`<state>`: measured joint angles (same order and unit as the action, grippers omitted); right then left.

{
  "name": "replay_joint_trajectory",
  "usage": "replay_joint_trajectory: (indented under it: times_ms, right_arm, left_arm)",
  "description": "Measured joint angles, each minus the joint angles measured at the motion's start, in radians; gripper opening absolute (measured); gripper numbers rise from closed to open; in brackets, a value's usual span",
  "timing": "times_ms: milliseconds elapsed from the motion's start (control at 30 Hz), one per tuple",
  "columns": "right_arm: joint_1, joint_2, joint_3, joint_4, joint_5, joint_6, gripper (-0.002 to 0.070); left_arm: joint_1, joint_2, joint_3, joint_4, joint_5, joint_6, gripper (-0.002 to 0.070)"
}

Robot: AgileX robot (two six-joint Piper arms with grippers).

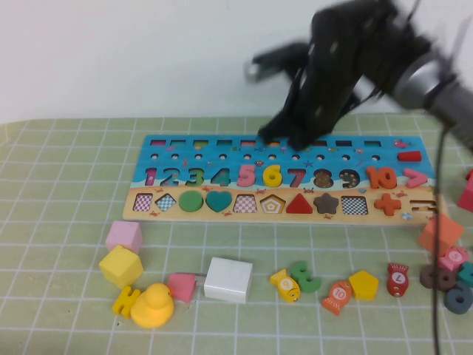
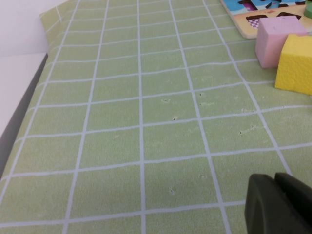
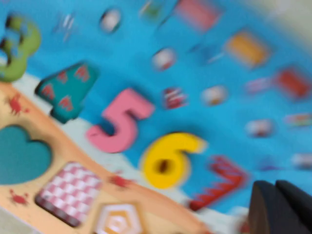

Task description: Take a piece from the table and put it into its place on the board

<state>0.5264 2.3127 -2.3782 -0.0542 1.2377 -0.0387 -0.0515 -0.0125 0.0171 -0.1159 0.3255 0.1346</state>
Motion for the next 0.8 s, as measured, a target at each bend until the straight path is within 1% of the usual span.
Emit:
replay_joint_trajectory:
  times_ms: [167, 267, 400, 500, 633, 800]
  right_arm:
    - [0.000, -0.179, 0.000, -0.115, 0.000, 0.000, -0.0001]
    - [0.000, -0.291, 0.000, -0.126, 0.000, 0.000, -0.0001]
    - [0.000, -0.432, 0.000, -0.086, 0.000, 0.000, -0.0001]
    - [0.000, -0.522, 0.000, -0.023, 0.000, 0.003, -0.0001]
    - [0.000, -0.617, 0.000, 0.134, 0.000, 0.046, -0.0001]
    - [0.000, -0.652, -0.006, 0.321, 0.002, 0.061, -0.0001]
  left_arm:
    - [0.000, 0.000, 0.000, 0.000, 0.000, 0.000, -0.0002]
    - [0.000, 0.000, 0.000, 0.000, 0.000, 0.000, -0.0002]
    - [0.000, 0.000, 0.000, 0.000, 0.000, 0.000, -0.0002]
    - [0.000, 0.000, 0.000, 0.000, 0.000, 0.000, -0.0002]
    - [0.000, 0.000, 0.000, 0.000, 0.000, 0.000, -0.0002]
    - [0.000, 0.000, 0.000, 0.000, 0.000, 0.000, -0.0002]
